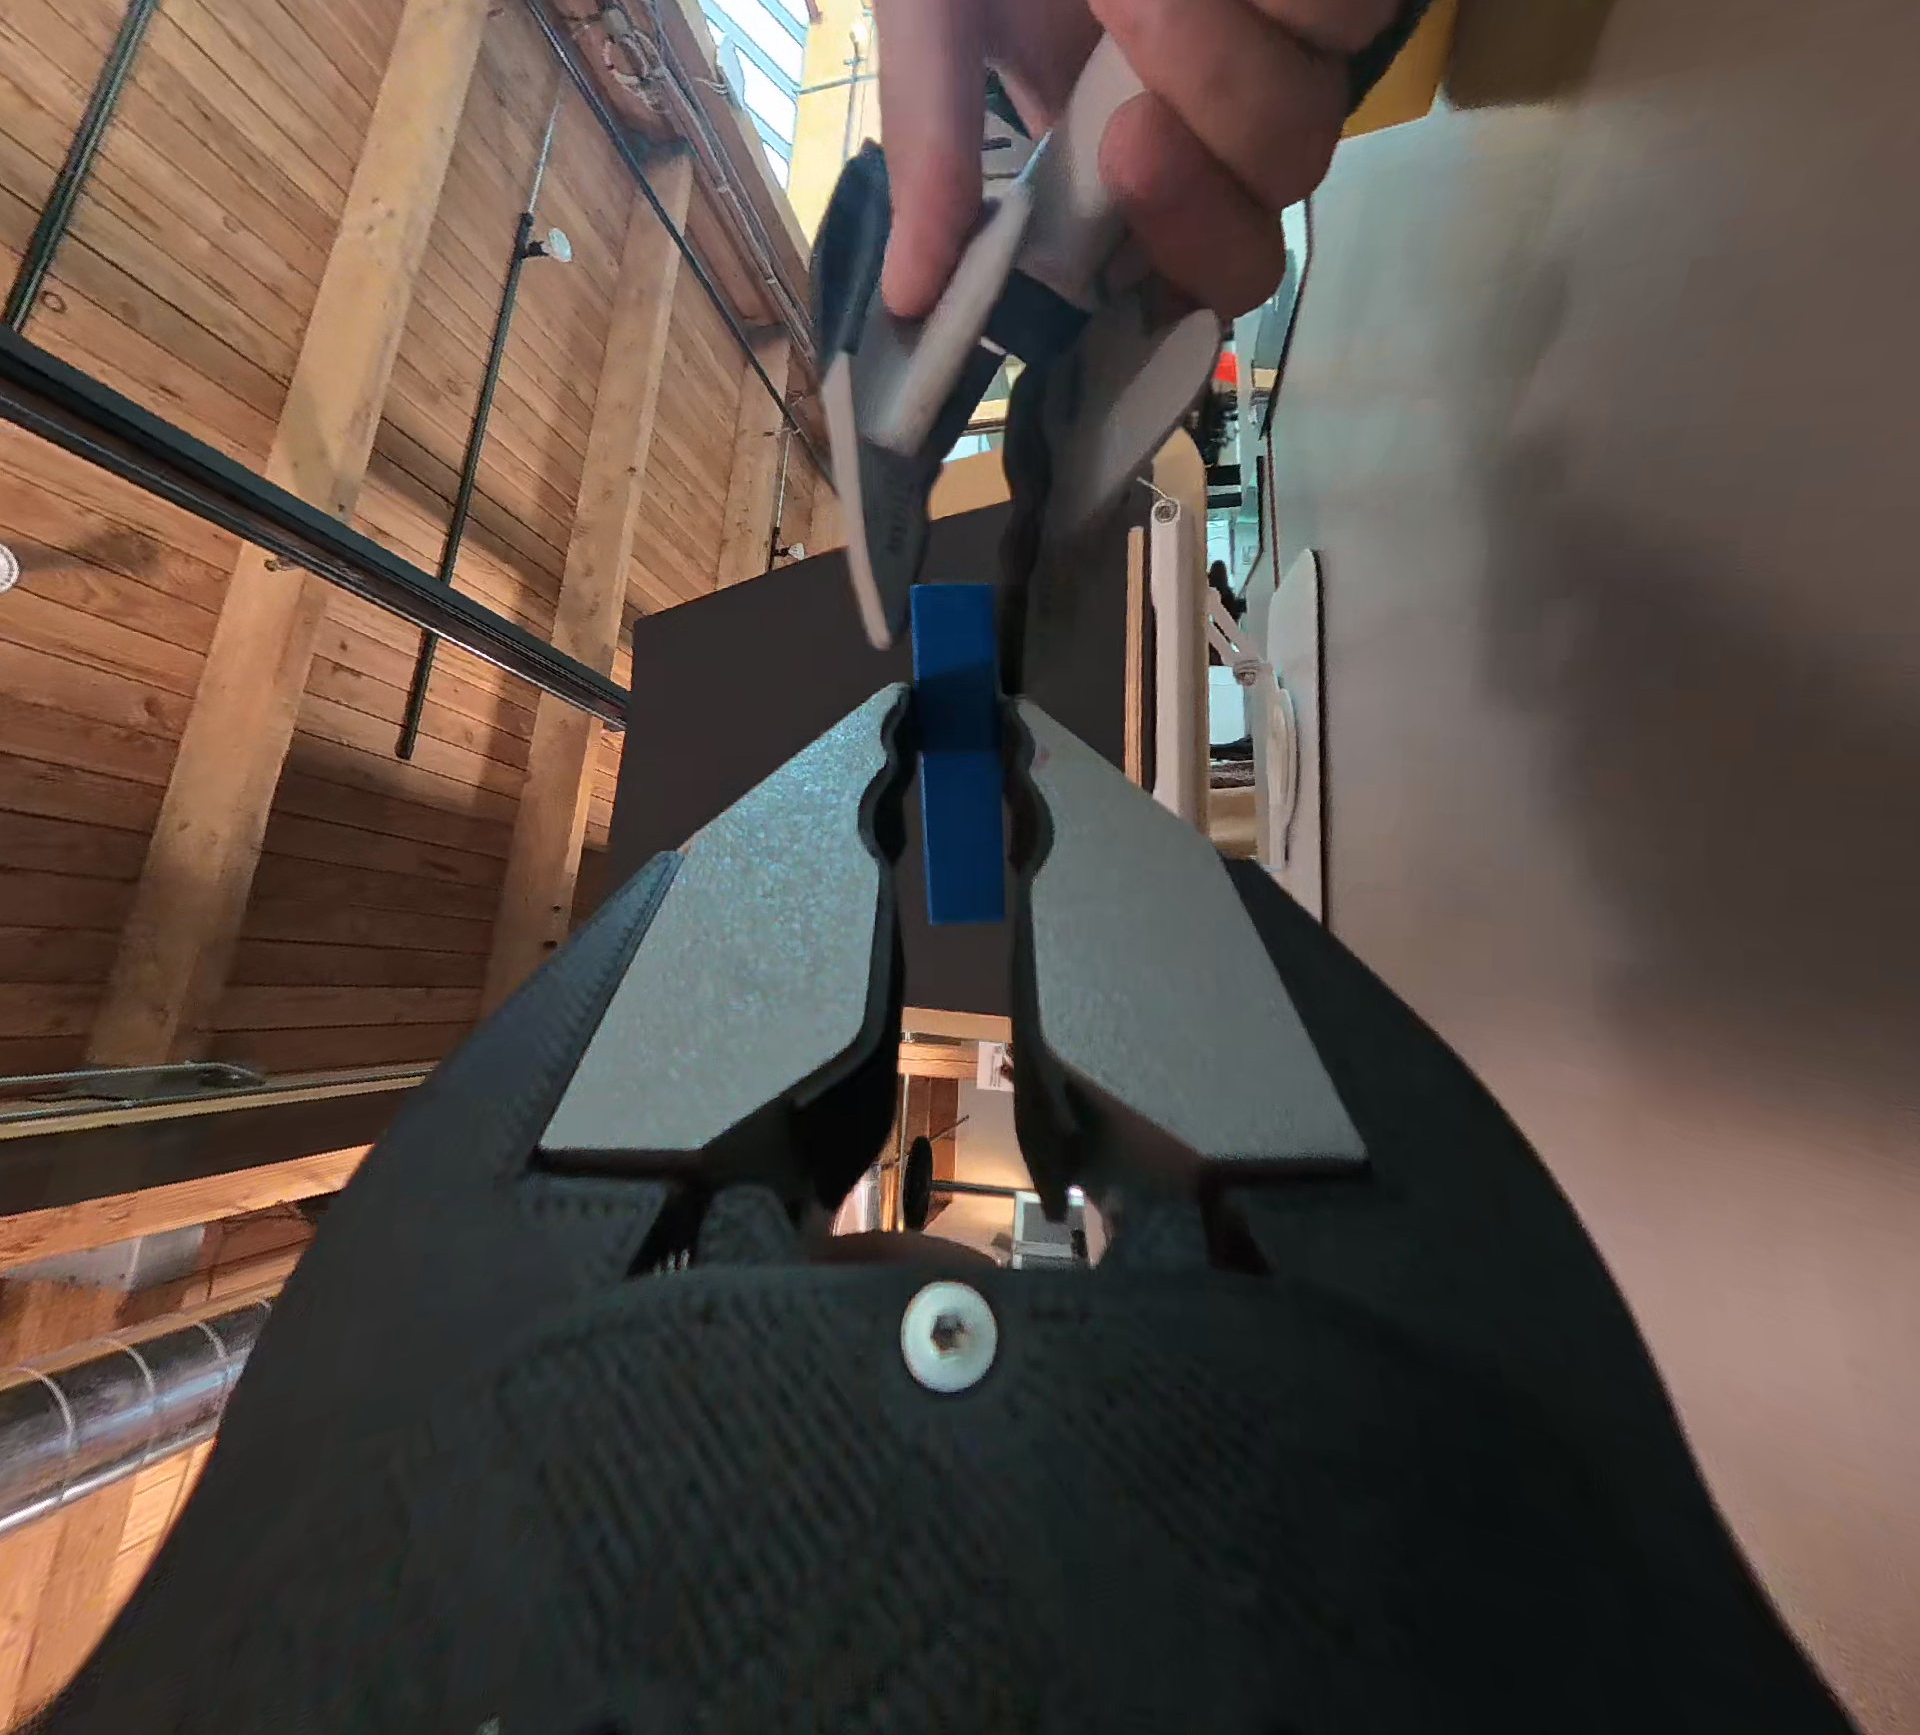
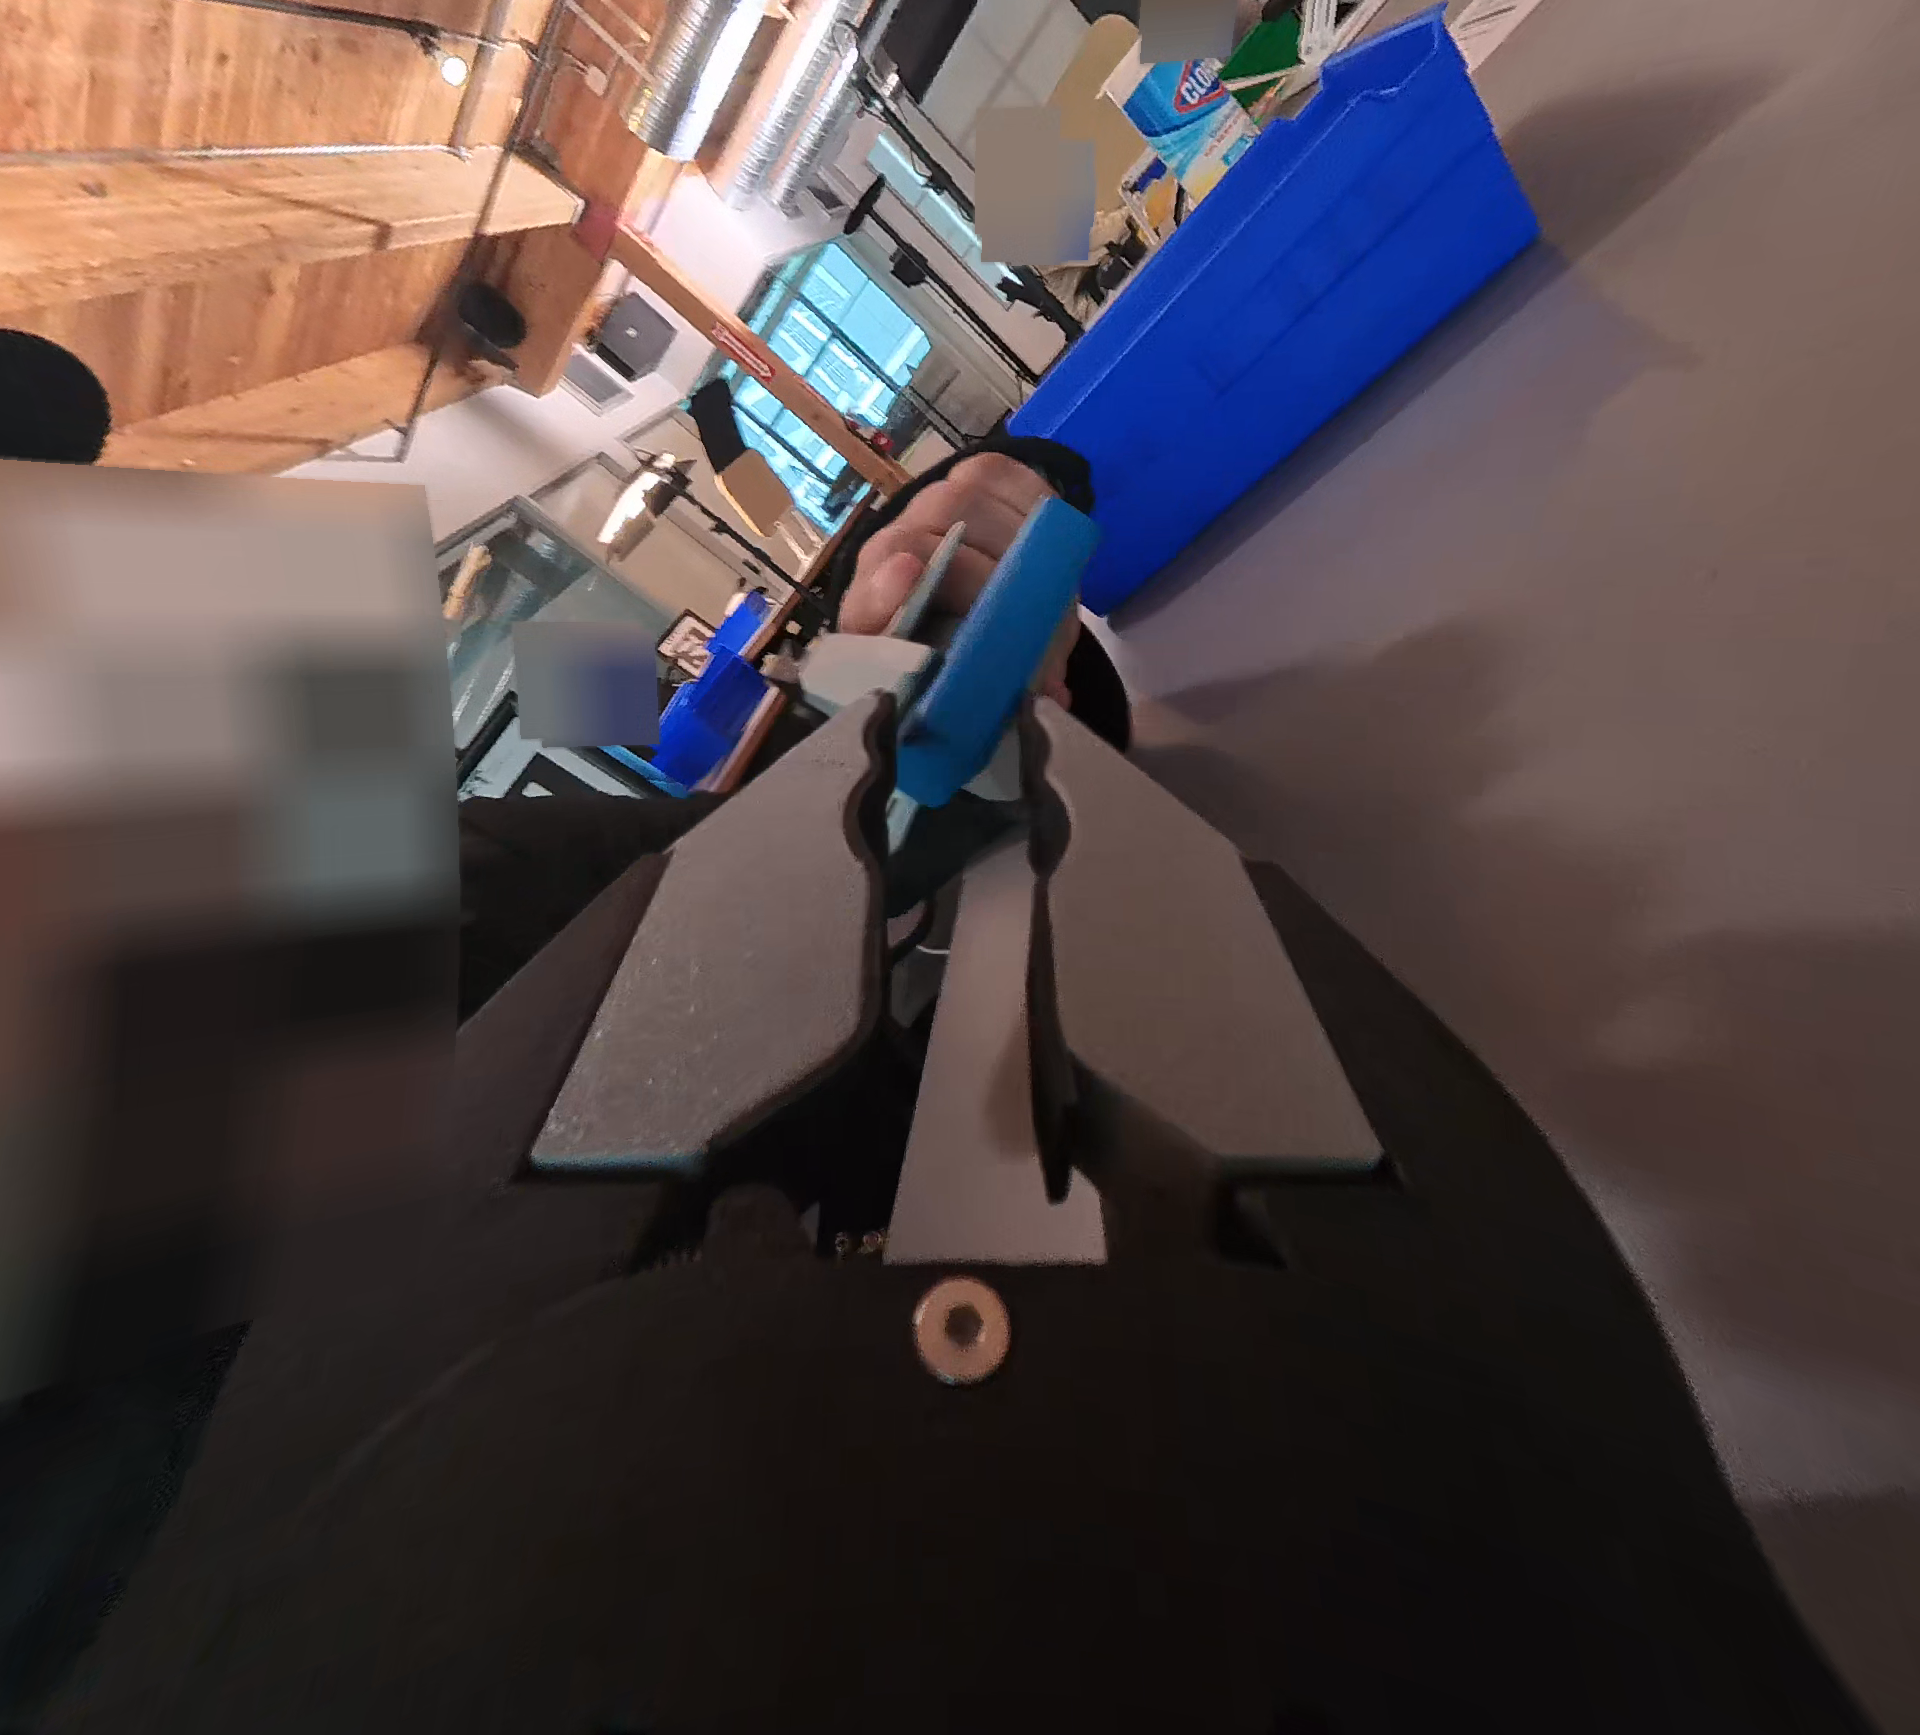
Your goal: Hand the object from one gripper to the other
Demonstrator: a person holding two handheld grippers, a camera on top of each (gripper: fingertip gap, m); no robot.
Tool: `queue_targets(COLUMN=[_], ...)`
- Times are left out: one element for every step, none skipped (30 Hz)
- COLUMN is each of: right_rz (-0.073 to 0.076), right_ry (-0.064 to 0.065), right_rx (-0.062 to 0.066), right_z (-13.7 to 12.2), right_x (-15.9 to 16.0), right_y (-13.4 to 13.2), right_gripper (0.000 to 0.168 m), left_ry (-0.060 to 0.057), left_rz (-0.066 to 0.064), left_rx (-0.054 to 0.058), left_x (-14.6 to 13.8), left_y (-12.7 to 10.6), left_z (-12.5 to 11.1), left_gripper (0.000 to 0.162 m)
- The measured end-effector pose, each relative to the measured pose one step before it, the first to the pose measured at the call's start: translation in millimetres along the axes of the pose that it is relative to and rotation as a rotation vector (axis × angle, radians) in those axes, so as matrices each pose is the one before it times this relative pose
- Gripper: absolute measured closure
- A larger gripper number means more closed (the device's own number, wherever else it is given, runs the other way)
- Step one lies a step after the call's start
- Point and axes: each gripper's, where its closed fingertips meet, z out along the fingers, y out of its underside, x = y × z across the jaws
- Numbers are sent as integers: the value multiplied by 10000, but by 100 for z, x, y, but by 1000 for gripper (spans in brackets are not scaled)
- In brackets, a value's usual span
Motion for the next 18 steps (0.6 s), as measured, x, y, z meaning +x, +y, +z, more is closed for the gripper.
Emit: queue_targets(right_rz=[4,-9,-55,-21,14,-109,-269,-377,-382,-397,-408,-439,-490,-453,-429,-425,-376,-350], right_ry=[97,63,54,8,20,139,289,276,173,204,352,500,617,618,574,483,499,575], right_rx=[-22,-1,1,30,38,13,-40,19,111,165,169,112,110,127,175,242,212,167], right_z=[0,5,20,14,3,-16,5,-26,-49,-128,-224,-271,-270,-274,-317,-383,-456,-601], right_x=[188,106,46,0,62,207,289,140,-108,-116,127,366,530,473,274,-5,-49,9], right_y=[46,-25,-29,-58,-59,-85,-63,-157,-321,-413,-440,-376,-360,-392,-486,-634,-655,-648], right_gripper=[150,150,150,150,150,150,151,152,152,153,156,156,156,156,156,156,156,156], left_ry=[59,3,-7,-21,14,56,120,102,93,232,303,51,-84,-20,-126,-233,-210,-137], left_rz=[66,12,26,48,-41,-252,-602,-1072,-1579,-1784,-1516,-1136,-808,-575,-470,-369,-263,-198], left_rx=[-52,-22,-33,-44,-57,-100,-121,83,257,294,242,195,159,150,120,20,-34,-9], left_x=[152,56,24,-25,45,155,233,91,-179,-243,-310,-618,-682,-484,-587,-694,-610,-429], left_y=[78,88,63,31,27,139,225,40,-85,-59,-31,40,102,130,155,226,233,151], left_z=[33,45,24,29,39,97,129,77,-6,-86,-116,-133,-147,-171,-143,-42,0,5], left_gripper=[149,149,149,149,149,149,148,146,143,140,135,127,124,124,124,125,125,126])
